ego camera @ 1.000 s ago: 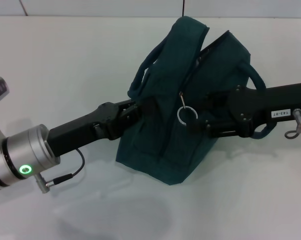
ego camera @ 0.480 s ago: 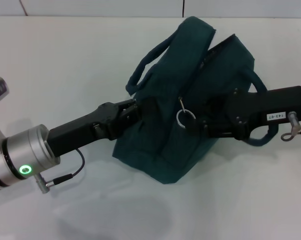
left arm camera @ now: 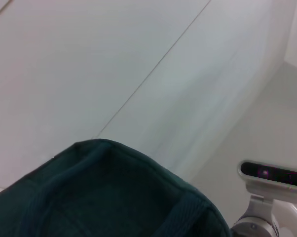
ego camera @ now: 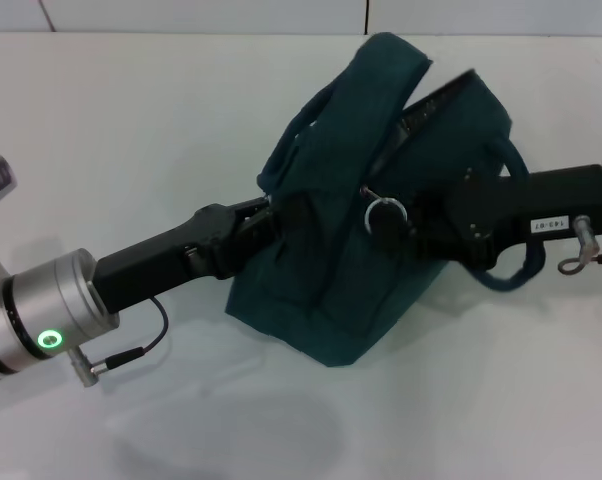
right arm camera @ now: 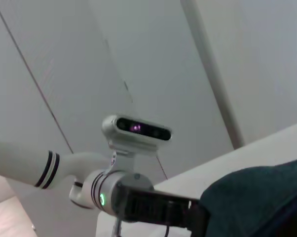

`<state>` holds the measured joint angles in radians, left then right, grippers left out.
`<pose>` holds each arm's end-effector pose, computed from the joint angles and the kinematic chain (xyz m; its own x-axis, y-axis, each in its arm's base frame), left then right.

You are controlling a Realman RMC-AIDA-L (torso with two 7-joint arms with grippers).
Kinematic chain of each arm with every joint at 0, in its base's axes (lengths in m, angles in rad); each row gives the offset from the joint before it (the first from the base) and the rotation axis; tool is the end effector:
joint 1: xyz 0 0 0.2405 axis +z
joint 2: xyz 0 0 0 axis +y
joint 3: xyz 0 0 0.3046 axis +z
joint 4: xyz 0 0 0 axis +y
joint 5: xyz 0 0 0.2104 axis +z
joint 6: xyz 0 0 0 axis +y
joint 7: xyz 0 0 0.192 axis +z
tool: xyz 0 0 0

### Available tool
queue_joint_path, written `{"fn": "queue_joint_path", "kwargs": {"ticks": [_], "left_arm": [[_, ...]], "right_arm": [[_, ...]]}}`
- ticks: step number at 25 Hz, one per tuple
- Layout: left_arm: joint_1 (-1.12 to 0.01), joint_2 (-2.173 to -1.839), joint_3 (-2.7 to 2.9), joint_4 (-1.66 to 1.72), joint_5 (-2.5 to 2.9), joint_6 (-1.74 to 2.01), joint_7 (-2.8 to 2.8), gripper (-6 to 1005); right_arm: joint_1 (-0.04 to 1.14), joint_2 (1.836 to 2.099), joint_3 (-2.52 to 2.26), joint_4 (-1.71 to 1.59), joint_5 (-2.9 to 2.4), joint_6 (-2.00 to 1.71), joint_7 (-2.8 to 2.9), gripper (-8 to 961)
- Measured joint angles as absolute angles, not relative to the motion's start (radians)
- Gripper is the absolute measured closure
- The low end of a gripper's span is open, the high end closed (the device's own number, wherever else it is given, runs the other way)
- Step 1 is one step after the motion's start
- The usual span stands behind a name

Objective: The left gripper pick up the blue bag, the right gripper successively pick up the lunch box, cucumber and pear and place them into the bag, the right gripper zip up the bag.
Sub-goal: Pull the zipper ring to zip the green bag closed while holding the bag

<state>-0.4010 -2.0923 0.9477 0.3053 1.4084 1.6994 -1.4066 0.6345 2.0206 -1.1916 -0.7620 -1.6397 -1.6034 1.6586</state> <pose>-0.2602 0.3046 -0.0841 0.2913 0.5355 0.7927 0.6192 -0.7372 0.2705 0.1750 0.3684 -0.0765 0.8185 -0.3293 -0.4707 -0.2909 -0.9442 0.1547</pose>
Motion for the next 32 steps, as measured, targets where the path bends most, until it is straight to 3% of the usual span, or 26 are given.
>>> {"fn": "queue_joint_path", "kwargs": {"ticks": [8, 32], "left_arm": [[-0.395, -2.092, 0.948, 0.305, 1.408, 1.699, -1.407, 951], [-0.380, -2.091, 0.953, 0.305, 1.418, 1.701, -1.404, 952]], "right_arm": [[0.619, 2.015, -1.177, -0.761, -1.614, -1.595, 1.658, 930], [0.597, 2.017, -1.117, -0.782, -1.470, -1.634, 1.606, 933]]}}
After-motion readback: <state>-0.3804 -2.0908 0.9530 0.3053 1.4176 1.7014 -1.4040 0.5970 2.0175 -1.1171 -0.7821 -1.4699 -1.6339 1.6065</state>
